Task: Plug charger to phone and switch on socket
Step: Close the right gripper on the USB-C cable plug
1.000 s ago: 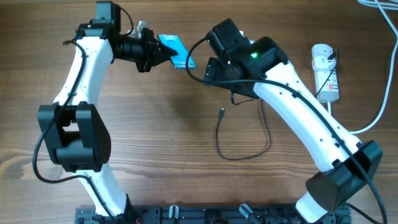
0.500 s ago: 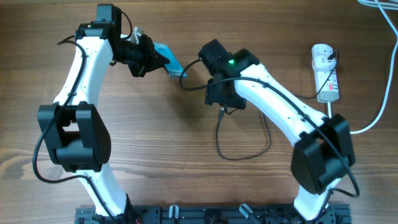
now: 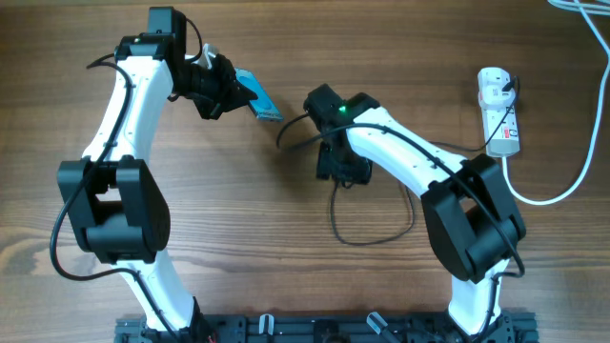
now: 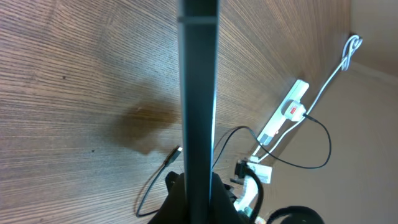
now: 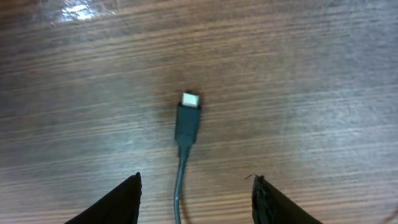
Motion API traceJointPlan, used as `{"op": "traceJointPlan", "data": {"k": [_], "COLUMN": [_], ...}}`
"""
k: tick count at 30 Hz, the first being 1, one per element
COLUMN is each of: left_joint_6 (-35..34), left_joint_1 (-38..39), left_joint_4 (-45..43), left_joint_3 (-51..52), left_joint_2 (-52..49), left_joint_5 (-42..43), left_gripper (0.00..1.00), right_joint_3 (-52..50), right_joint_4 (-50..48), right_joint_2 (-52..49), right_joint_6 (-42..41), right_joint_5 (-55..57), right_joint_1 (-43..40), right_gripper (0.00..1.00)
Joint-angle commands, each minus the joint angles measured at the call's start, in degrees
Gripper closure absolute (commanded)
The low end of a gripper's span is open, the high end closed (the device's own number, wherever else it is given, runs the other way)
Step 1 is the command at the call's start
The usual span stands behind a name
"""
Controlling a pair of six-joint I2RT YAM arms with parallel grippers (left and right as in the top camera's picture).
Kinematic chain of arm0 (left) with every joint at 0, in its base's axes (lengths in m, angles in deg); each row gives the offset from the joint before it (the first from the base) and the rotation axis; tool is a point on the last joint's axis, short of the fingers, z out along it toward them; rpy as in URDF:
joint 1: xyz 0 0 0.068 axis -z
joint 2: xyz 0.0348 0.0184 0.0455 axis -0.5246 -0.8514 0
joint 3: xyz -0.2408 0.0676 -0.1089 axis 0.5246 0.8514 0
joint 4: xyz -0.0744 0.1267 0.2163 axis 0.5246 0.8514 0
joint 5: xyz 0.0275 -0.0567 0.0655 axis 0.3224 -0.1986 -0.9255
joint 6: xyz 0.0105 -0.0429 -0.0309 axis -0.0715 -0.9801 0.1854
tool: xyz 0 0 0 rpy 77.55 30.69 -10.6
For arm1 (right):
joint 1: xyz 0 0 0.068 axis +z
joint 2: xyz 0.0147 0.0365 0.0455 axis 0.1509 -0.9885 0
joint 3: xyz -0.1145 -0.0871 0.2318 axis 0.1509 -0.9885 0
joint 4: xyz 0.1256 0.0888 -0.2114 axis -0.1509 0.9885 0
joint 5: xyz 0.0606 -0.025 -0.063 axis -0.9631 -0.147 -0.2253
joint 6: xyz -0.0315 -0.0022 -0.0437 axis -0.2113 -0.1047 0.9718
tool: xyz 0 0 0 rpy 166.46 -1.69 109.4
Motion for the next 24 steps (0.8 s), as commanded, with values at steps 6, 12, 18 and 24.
{"op": "traceJointPlan", "data": {"k": [6, 12, 18, 24], "left_joint_6": [1.29, 1.31, 1.29, 1.29], "left_joint_1": [-0.31, -0.31, -0.31, -0.31], "left_joint_4": [0.20, 0.22, 0.22, 0.22], "left_joint_3": [-0.24, -0.24, -0.24, -0.24], "left_joint_2": [2.10, 2.10, 2.10, 2.10], "left_joint_5": [0.70, 0.70, 0.72, 0.70], "left_gripper": [0.96, 0.96, 0.96, 0.96], "right_joint_3": [-0.33, -0.59, -1.62, -4.50], "right_joint_4": [-1.92, -2.05, -2.29, -5.42], "right_joint_2": [-1.90, -3.78, -4.24, -4.24], "right_joint_6": [-2.80, -2.86, -4.04, -4.00], "right_joint_5": [-0.79, -1.20, -1.64, -1.75], "right_joint_1": [0.07, 0.63, 0.63, 0.66], "right_gripper": [0.53, 0.55, 0.61, 0.62]}}
